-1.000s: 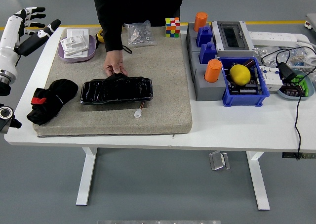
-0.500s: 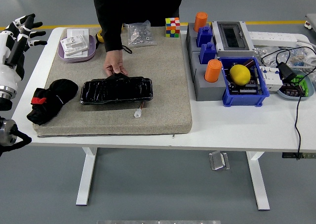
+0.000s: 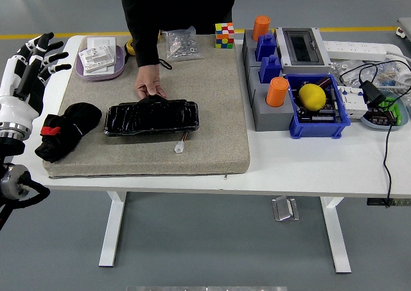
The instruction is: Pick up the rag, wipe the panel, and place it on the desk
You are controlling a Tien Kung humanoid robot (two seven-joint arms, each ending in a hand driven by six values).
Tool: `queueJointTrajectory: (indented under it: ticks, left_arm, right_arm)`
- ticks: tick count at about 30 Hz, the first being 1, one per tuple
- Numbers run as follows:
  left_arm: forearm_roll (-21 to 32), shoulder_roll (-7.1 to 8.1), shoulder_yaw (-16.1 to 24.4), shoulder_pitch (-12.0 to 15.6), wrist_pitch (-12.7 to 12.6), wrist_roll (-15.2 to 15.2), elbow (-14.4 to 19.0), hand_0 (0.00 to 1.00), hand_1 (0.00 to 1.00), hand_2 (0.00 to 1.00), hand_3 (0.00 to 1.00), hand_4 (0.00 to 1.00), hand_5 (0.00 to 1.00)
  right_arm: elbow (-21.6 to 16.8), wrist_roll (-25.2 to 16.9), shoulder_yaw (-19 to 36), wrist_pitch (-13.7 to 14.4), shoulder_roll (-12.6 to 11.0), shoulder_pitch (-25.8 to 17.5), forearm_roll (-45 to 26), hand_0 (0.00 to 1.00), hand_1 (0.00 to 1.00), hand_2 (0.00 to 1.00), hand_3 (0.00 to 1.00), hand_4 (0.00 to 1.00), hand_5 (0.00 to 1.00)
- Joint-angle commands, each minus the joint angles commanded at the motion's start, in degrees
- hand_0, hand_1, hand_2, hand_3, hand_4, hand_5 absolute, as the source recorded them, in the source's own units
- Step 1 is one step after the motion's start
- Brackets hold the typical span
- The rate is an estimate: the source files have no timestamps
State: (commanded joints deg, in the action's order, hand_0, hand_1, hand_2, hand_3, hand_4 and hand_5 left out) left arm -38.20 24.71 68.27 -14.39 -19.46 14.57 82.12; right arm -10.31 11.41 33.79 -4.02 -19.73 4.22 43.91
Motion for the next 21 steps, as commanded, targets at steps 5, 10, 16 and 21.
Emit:
queueJointTrajectory:
  ticks: [5, 10, 16, 21]
  left_arm:
    - [-0.03, 0.13, -0.40, -0.21, -0.06, -0.06, 0.04, 0.445, 0.593, 0.647, 0.639, 0.844, 0.552]
    - [-0.06, 0.09, -0.61, -0.10, 0.03, -0.18, -0.13, 0.445, 0.593, 0.647, 0.639, 0.844, 0.552]
    - [0.03, 0.17, -0.50, -0.29, 0.08, -0.13, 0.01, 0.443, 0.592, 0.647, 0.634, 0.843, 0.549]
    - [0.24, 0.62, -0.75, -0.66, 0.13, -0.25, -0.24, 0.445, 0.592, 0.647, 0.628, 0.842, 0.546]
  right_arm:
    - [0.00, 0.05, 0.05, 0.00, -0.10, 0.07, 0.10, 0.725, 0.577, 0.666, 0.577, 0.998, 0.415]
    - [0.00, -0.06, -0.18, 0.02, 0.04, -0.01, -0.34, 0.725, 0.577, 0.666, 0.577, 0.998, 0.415]
    - [0.00, -0.18, -0.27, 0.05, 0.32, -0.21, -0.84, 0.726, 0.577, 0.666, 0.576, 0.998, 0.415]
    - [0.00, -0.29, 0.05, 0.17, 0.70, -0.38, -1.22, 0.726, 0.577, 0.666, 0.576, 0.998, 0.416]
